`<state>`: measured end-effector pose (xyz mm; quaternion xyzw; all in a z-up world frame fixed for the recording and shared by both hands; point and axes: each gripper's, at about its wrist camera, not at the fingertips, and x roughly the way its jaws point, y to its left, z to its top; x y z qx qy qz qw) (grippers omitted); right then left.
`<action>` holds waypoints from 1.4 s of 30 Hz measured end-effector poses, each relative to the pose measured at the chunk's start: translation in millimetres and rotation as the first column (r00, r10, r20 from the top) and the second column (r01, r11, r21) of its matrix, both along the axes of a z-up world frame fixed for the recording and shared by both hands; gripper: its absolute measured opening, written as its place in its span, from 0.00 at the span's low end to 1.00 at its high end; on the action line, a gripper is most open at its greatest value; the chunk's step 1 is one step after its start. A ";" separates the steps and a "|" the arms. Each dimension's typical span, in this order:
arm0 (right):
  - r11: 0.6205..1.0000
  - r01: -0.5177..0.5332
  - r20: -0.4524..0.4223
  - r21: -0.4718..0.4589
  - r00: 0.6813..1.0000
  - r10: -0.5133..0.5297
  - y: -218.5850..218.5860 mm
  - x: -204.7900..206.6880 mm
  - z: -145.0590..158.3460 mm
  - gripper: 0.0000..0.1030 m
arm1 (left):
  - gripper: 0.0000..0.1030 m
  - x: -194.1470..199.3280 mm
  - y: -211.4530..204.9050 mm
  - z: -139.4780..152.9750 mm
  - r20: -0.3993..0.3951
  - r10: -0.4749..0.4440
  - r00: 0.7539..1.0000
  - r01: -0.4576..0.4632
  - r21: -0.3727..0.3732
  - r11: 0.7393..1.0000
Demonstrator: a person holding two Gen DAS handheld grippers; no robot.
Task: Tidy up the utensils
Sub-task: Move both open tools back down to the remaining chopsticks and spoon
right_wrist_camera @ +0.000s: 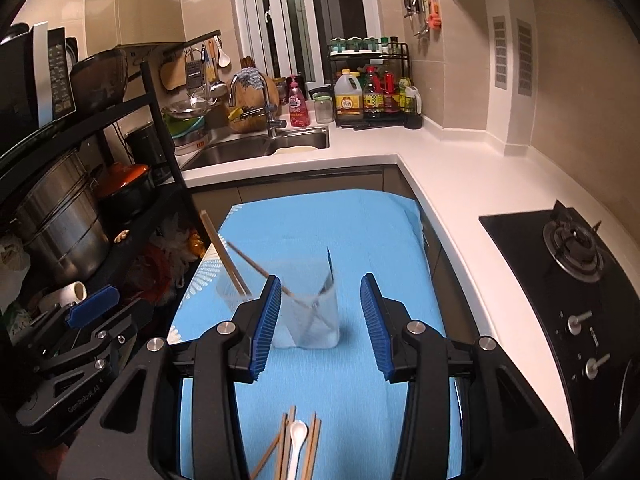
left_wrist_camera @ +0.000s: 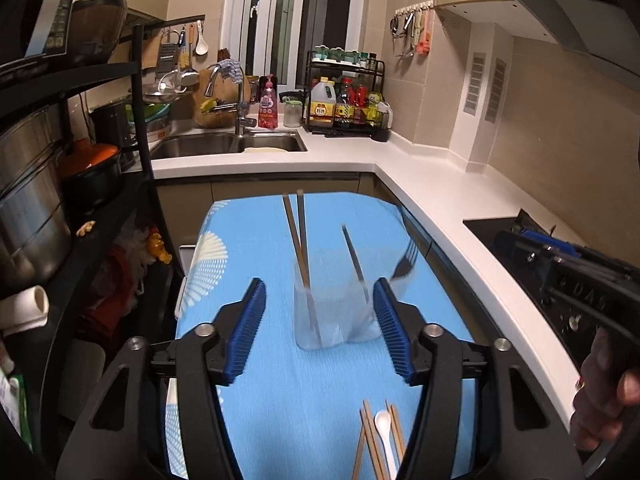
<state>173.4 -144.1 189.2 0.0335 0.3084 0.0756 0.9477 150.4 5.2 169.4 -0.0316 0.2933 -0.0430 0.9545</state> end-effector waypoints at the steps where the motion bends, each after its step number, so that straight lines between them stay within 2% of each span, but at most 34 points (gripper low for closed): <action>1: 1.000 -0.002 -0.004 -0.002 1.000 0.002 -6.0 -12.9 -17.1 0.33 | 0.39 -7.1 -0.8 -8.5 -0.002 -0.010 1.000 0.010 0.005 1.000; 2: 1.000 -0.008 -0.007 -0.005 1.000 0.008 -8.0 -17.9 -27.0 0.26 | 0.32 -13.2 -2.0 -18.0 -0.006 -0.016 1.000 0.016 0.010 1.000; 3: 1.000 -0.013 -0.009 -0.007 1.000 0.013 -11.1 -23.0 -36.4 0.13 | 0.25 -17.9 -2.6 -27.0 -0.005 -0.021 1.000 0.021 0.014 1.000; 4: 1.000 -0.009 -0.006 -0.011 1.000 0.009 -13.1 -27.7 -46.3 0.08 | 0.23 -21.7 -3.5 -35.2 -0.002 -0.025 1.000 0.025 0.022 0.999; 6: 1.000 -0.009 -0.001 -0.024 1.000 0.009 -14.6 -35.5 -67.7 0.05 | 0.15 -28.8 -5.3 -54.2 -0.001 -0.032 0.999 0.032 0.050 0.998; 11: 0.999 -0.025 -0.001 -0.033 1.000 0.025 -13.8 -45.0 -121.6 0.05 | 0.13 -38.6 -11.0 -104.9 -0.016 -0.046 0.999 0.047 0.078 0.996; 14: 1.000 -0.027 -0.082 -0.001 0.996 0.026 -10.2 -37.0 -150.5 0.05 | 0.13 -41.0 -18.7 -131.2 -0.064 -0.089 0.994 0.093 0.063 0.994; 16: 0.999 -0.044 -0.115 -0.014 0.992 0.042 -0.9 -32.5 -163.1 0.05 | 0.13 -43.7 -25.9 -146.7 -0.103 -0.118 0.988 0.125 0.062 0.990; 21: 0.998 -0.063 -0.242 0.002 0.968 0.062 10.6 -19.4 -195.9 0.05 | 0.13 -53.4 -43.9 -175.6 -0.204 -0.193 0.960 0.209 0.059 0.976; 26: 0.997 -0.066 -0.335 0.034 0.939 0.073 11.5 -10.5 -220.2 0.06 | 0.13 -57.4 -52.2 -189.6 -0.256 -0.217 0.942 0.242 0.072 0.967; 28: 0.997 -0.077 -0.356 0.029 0.931 0.082 15.5 -10.7 -227.3 0.06 | 0.13 -54.7 -49.5 -193.1 -0.282 -0.213 0.936 0.236 0.049 0.971; 35: 0.997 -0.077 -0.370 0.027 0.925 0.081 16.9 -12.0 -233.0 0.09 | 0.13 -52.7 -43.7 -203.9 -0.325 -0.200 0.924 0.225 0.042 0.973; 42: 0.995 -0.089 -0.368 0.036 0.925 0.096 17.7 -13.9 -230.1 0.09 | 0.13 -53.2 -36.9 -203.8 -0.325 -0.202 0.924 0.219 0.016 0.976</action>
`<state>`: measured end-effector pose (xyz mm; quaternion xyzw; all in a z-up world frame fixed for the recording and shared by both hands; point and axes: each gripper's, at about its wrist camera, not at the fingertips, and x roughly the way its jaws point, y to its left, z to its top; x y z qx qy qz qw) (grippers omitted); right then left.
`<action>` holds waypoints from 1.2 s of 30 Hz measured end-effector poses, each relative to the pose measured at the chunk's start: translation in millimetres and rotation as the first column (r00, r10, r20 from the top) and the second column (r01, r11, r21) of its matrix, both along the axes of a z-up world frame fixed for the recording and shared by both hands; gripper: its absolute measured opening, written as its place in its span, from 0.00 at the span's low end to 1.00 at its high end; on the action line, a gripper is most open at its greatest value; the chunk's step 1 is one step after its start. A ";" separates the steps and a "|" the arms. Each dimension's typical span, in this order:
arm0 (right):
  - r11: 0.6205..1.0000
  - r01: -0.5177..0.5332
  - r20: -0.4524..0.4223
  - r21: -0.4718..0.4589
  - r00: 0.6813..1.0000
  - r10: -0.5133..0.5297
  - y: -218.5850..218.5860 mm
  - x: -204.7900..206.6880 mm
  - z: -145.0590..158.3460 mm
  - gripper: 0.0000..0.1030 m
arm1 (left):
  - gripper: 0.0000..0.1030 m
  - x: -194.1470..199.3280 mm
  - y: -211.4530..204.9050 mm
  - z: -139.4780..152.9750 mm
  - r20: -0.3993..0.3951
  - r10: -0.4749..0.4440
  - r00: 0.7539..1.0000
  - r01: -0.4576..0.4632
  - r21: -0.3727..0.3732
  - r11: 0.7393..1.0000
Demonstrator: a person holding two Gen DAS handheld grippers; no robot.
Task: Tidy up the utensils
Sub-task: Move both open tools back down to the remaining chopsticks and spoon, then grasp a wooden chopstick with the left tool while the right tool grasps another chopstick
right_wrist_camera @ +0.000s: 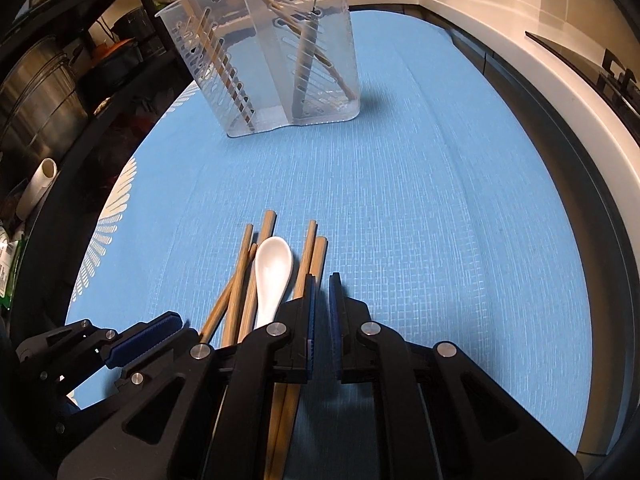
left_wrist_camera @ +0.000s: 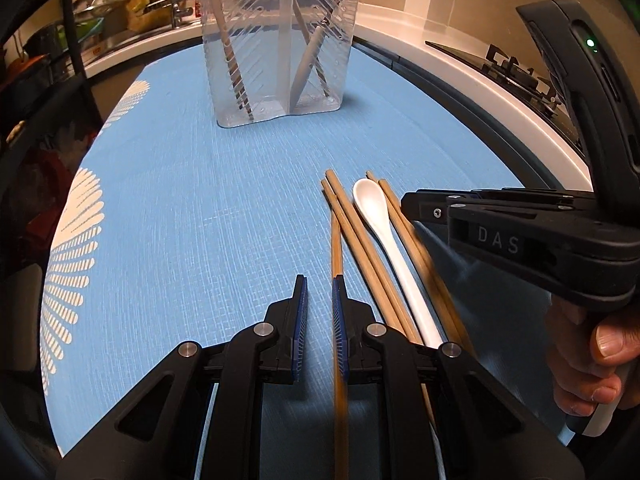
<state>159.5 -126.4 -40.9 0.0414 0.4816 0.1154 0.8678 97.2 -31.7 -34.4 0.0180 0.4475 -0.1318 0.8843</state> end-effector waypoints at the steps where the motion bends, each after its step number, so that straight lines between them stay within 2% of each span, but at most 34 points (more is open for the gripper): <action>1: 1.000 -0.003 -0.004 0.003 1.000 0.003 0.3 0.4 -0.4 0.09 | 0.13 -0.7 0.5 0.0 -0.002 -0.004 1.000 0.004 -0.010 1.000; 6: 1.000 -0.011 -0.007 -0.003 1.000 0.011 3.6 0.6 -1.5 0.09 | 0.13 -1.7 -2.7 1.9 0.004 -0.025 1.000 0.025 -0.027 0.999; 13: 0.999 -0.034 -0.020 -0.011 0.999 0.033 8.5 0.4 -1.6 0.09 | 0.13 1.8 -6.6 -3.9 -0.029 -0.042 0.999 0.042 -0.011 0.999; 17: 0.999 -0.027 -0.036 -0.018 0.999 0.026 7.0 2.5 -3.3 0.10 | 0.11 7.6 2.0 -3.3 -0.040 -0.005 0.999 0.005 -0.012 1.000; 21: 0.997 -0.027 -0.027 -0.065 0.999 0.025 7.2 3.9 -1.8 0.08 | 0.11 17.6 18.3 -2.9 -0.054 0.060 0.997 -0.062 -0.028 0.998; 25: 0.993 0.021 -0.011 -0.116 1.000 -0.022 -2.7 11.2 -1.5 0.08 | 0.11 26.3 30.8 -3.5 -0.057 0.115 0.992 -0.116 -0.029 0.993; 33: 0.986 0.045 0.064 -0.161 0.997 -0.035 -3.7 13.7 -5.1 0.10 | 0.11 39.8 30.3 -4.3 -0.035 0.145 0.989 -0.145 -0.002 0.989; 36: 0.987 0.052 0.065 -0.149 0.997 -0.043 -5.2 14.2 -5.7 0.10 | 0.11 45.9 26.3 -4.5 -0.022 0.152 0.988 -0.152 0.013 0.988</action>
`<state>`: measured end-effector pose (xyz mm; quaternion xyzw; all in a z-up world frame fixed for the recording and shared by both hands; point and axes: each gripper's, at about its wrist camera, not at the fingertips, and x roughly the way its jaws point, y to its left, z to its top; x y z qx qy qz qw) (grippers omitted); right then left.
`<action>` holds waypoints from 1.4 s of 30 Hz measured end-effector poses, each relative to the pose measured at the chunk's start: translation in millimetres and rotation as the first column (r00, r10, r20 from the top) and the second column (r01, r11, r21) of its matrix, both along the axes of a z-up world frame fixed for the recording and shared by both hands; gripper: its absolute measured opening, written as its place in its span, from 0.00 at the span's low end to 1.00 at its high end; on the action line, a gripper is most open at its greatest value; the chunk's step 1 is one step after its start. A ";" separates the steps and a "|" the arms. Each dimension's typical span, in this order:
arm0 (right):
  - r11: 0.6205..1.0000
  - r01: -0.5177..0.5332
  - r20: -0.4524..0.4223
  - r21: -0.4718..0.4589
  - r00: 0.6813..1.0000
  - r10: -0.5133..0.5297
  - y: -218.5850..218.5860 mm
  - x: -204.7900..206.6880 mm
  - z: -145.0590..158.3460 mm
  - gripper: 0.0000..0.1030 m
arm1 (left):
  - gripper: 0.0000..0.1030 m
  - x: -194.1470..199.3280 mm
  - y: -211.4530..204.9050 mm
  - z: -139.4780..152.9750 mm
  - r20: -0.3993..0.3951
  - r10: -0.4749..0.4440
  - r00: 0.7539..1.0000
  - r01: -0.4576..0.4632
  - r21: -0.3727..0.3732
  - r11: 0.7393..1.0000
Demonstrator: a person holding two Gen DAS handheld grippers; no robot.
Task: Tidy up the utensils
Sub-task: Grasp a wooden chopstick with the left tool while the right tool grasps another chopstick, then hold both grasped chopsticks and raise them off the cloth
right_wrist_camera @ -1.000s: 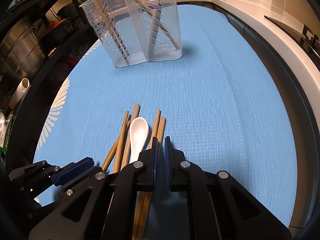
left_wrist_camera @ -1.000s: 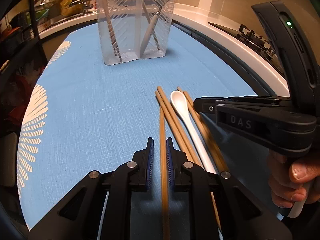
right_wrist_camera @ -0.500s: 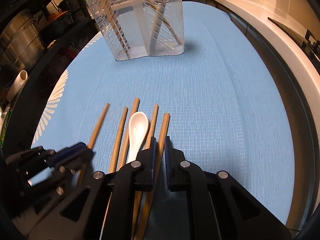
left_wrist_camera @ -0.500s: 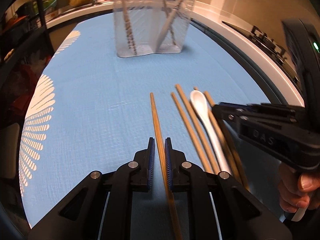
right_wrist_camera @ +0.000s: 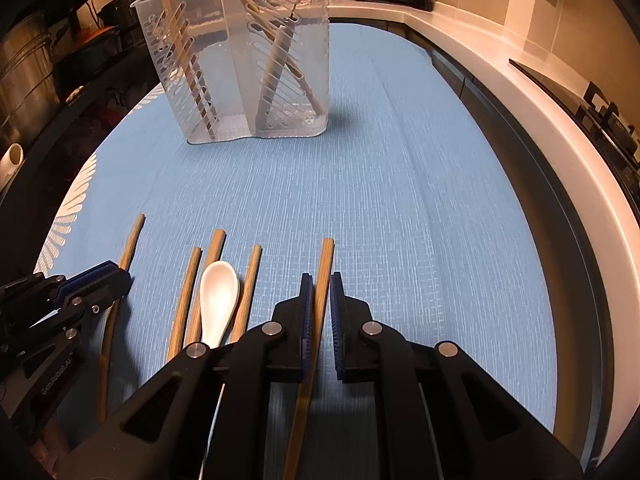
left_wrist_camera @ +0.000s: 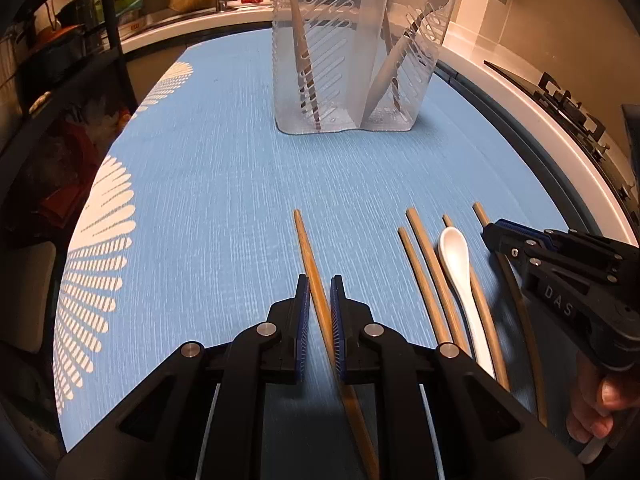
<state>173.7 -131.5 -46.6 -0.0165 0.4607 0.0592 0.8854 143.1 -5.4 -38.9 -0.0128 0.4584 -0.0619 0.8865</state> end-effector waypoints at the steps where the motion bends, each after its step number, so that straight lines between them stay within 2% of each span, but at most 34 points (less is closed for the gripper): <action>1: 1.000 0.002 0.001 0.001 1.000 -0.002 0.0 0.4 -0.1 0.08 | 0.11 2.0 -1.2 0.0 0.003 0.001 1.000 -0.001 0.008 1.000; 4: 1.000 0.007 0.003 0.005 1.000 -0.007 -2.7 3.0 -0.3 0.07 | 0.09 6.7 -0.4 0.5 0.004 0.003 1.000 -0.003 0.019 1.000; 9: 0.998 0.049 -0.014 0.027 0.999 -0.048 -15.0 11.6 0.1 0.06 | 0.09 12.2 17.5 2.9 -0.011 0.053 0.999 -0.053 -0.004 0.999; 11: 0.999 0.047 -0.018 0.025 0.999 -0.046 -14.3 12.5 0.3 0.08 | 0.09 15.1 22.8 2.2 -0.031 0.053 0.998 -0.054 -0.030 0.998; 15: 0.999 0.031 -0.014 0.015 0.999 -0.031 -8.7 13.0 0.2 0.11 | 0.09 17.1 22.6 1.7 -0.040 0.046 0.998 -0.047 -0.036 0.998; 35: 0.999 0.035 0.022 -0.016 0.999 -0.034 -1.6 14.8 0.2 0.11 | 0.10 23.7 5.9 -0.5 0.017 0.029 0.999 -0.030 0.038 0.999; 36: 0.999 0.031 0.022 -0.019 0.999 -0.031 -1.1 14.6 0.2 0.06 | 0.10 24.2 5.5 -0.5 0.018 0.028 0.999 -0.029 0.039 0.999; 38: 0.999 0.029 0.024 -0.022 0.999 -0.028 -0.7 14.2 0.2 0.06 | 0.09 25.6 4.7 -0.2 0.017 0.020 1.000 -0.021 0.045 0.999; 42: 0.999 0.038 0.015 0.001 0.999 -0.038 -5.2 14.4 0.6 0.06 | 0.07 25.8 10.7 0.2 0.001 0.021 1.000 -0.021 0.003 1.000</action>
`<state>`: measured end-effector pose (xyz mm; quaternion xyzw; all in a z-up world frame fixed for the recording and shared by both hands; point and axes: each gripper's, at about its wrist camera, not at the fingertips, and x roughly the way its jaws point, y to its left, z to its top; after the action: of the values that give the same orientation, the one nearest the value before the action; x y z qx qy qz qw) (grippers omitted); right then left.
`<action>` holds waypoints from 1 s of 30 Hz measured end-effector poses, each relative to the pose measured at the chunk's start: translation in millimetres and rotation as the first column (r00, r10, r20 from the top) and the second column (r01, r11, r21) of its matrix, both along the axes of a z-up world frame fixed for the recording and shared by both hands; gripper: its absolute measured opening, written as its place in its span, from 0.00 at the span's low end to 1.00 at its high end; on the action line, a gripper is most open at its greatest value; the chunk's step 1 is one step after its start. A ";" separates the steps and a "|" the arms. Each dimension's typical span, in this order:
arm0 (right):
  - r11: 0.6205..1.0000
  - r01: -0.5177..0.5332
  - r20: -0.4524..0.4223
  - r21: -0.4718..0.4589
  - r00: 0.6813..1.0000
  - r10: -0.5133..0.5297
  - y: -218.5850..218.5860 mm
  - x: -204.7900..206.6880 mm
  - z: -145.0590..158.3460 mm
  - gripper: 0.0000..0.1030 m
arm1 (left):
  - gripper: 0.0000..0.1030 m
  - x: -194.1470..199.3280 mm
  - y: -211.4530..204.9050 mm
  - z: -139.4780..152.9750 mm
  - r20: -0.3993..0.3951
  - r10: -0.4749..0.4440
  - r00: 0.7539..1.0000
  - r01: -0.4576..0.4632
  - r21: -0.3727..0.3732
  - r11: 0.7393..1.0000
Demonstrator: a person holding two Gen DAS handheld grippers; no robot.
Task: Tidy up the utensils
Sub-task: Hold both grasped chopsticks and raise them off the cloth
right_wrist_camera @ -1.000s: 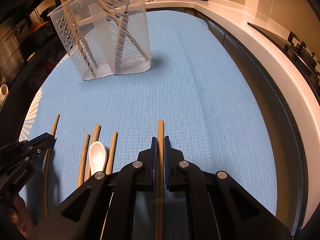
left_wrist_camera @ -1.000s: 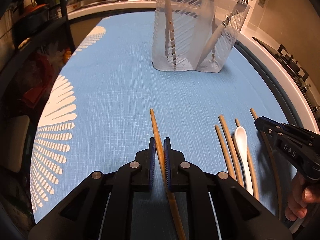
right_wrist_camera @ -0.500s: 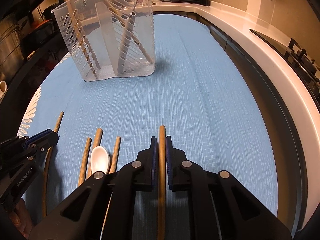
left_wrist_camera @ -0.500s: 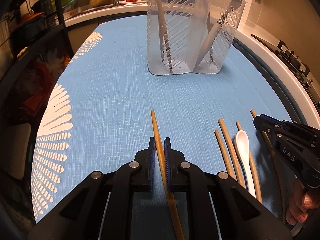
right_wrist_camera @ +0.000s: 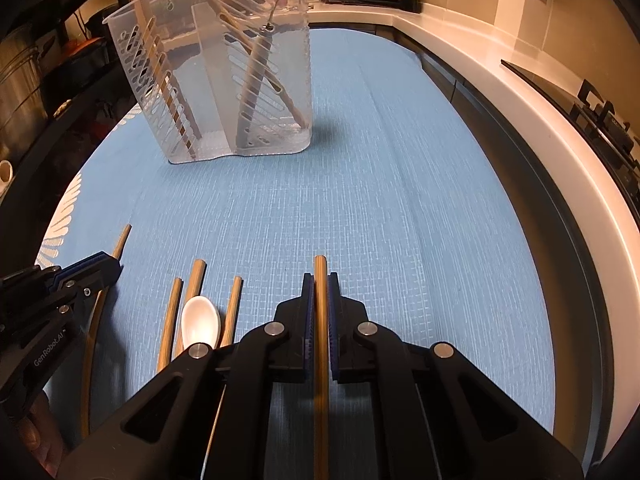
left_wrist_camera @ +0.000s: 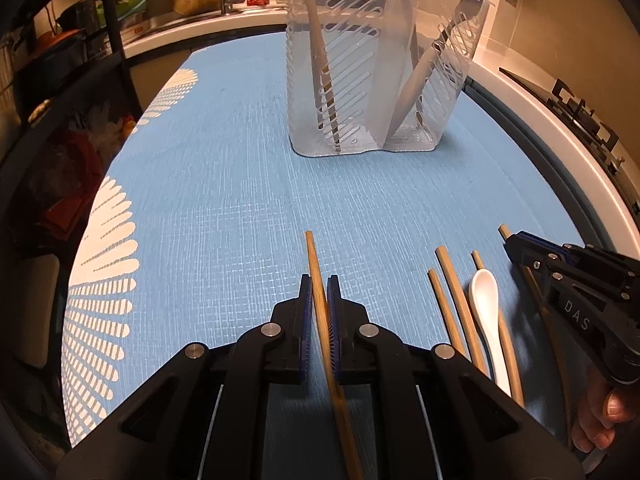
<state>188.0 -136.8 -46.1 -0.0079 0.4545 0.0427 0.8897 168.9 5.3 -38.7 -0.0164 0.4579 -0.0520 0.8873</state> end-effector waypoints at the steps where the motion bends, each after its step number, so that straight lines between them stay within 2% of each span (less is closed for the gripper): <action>1: 1.000 -0.001 -0.001 -0.001 1.000 0.001 -0.1 0.4 0.1 0.07 | 0.07 0.4 2.9 0.3 -0.006 0.002 1.000 -0.002 -0.010 1.000; 3: 1.000 -0.004 -0.004 -0.010 1.000 0.004 0.4 1.8 0.3 0.07 | 0.07 0.7 5.6 0.2 -0.014 0.000 1.000 -0.001 -0.022 1.000; 17: 1.000 -0.007 0.009 -0.016 1.000 0.007 1.8 -0.8 -0.7 0.06 | 0.07 0.2 -4.1 -0.9 0.001 -0.013 1.000 0.013 0.036 0.999; 23: 1.000 -0.009 0.010 -0.020 1.000 0.010 2.3 -1.2 -0.3 0.09 | 0.07 -1.3 -4.3 -0.9 -0.001 -0.013 1.000 0.013 0.034 0.999; 30: 1.000 -0.012 0.017 -0.023 1.000 0.013 1.8 -3.2 -0.5 0.06 | 0.07 -1.9 -5.0 -1.0 0.002 -0.015 1.000 0.015 0.032 0.999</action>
<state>184.8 -134.9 -46.6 -0.0213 0.4474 0.0428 0.8931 167.0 0.3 -39.7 0.0015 0.4580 -0.0514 0.8875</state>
